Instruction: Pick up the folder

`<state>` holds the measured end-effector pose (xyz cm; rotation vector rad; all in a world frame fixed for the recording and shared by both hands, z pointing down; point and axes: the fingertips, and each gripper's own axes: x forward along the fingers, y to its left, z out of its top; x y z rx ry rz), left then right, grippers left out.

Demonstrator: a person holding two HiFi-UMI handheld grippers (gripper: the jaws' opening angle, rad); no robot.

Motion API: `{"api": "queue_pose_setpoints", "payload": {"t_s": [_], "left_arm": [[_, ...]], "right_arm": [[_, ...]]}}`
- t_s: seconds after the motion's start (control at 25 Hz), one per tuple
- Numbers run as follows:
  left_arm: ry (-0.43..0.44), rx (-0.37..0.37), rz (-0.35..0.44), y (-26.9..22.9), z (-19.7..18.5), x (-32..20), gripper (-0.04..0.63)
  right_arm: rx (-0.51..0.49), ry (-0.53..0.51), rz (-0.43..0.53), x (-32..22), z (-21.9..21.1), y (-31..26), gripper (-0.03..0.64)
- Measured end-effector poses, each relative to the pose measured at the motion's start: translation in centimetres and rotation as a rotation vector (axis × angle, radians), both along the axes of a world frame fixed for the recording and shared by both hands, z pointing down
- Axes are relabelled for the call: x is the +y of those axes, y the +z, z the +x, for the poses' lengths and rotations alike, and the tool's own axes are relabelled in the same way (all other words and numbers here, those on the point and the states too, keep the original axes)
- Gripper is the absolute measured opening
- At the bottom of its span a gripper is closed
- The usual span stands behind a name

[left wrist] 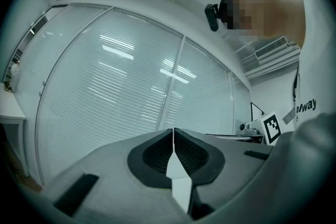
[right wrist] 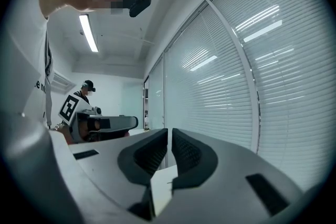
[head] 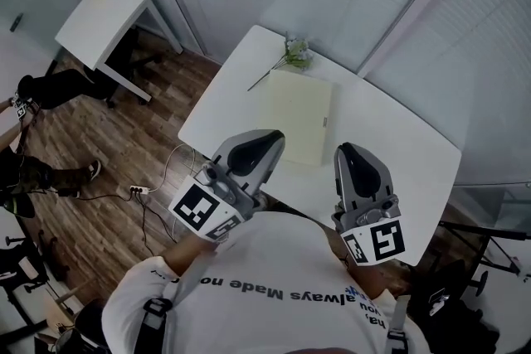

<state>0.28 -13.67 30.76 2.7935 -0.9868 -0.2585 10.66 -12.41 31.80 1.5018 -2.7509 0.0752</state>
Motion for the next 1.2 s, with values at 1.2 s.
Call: {"api": "queue_pose_setpoints", "payload": {"t_s": [1.2], "left_arm": [[0.012,-0.020,-0.007,1.1,-0.8,-2.7,0.018]], "right_arm": [[0.012,0.007,-0.022,-2.6,-1.0,1.0,0.032]]}}
